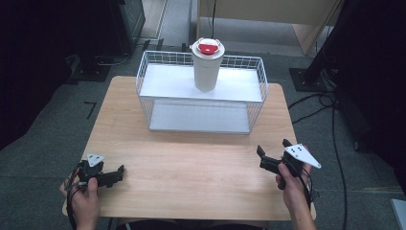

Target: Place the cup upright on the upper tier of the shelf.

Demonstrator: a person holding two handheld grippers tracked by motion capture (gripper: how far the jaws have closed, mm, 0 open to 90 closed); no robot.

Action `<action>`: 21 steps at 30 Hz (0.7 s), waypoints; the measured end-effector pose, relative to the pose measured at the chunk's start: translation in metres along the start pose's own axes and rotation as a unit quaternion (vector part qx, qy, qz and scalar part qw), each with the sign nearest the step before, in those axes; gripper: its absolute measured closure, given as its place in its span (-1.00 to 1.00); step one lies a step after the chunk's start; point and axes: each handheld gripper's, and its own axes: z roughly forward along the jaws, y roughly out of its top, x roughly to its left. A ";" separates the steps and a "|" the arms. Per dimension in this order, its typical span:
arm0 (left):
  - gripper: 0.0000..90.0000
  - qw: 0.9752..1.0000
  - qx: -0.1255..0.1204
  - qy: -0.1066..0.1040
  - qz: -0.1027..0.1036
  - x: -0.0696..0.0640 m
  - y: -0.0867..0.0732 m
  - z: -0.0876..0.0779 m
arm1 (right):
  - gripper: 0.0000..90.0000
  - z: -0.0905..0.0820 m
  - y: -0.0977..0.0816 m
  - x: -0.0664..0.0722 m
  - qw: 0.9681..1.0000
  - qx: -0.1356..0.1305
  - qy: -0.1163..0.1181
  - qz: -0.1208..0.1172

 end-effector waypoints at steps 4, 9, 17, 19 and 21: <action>-1.00 1.000 0.000 0.000 0.000 0.000 0.000 0.000 | -1.00 -0.006 -0.009 -0.010 1.000 0.008 -0.014 0.004; -1.00 1.000 0.000 0.000 0.000 0.000 0.000 0.000 | -1.00 -0.015 -0.020 -0.023 0.999 0.018 -0.029 0.008; -1.00 1.000 0.000 0.000 -0.001 0.000 0.000 0.000 | -1.00 -0.027 -0.034 -0.039 0.998 0.035 -0.050 0.006; -1.00 1.000 0.000 0.000 -0.001 0.000 0.000 0.000 | -1.00 -0.029 -0.036 -0.042 0.998 0.037 -0.052 0.007; -1.00 1.000 0.000 0.000 -0.001 0.000 0.000 0.000 | -1.00 -0.033 -0.043 -0.047 0.997 0.045 -0.062 0.011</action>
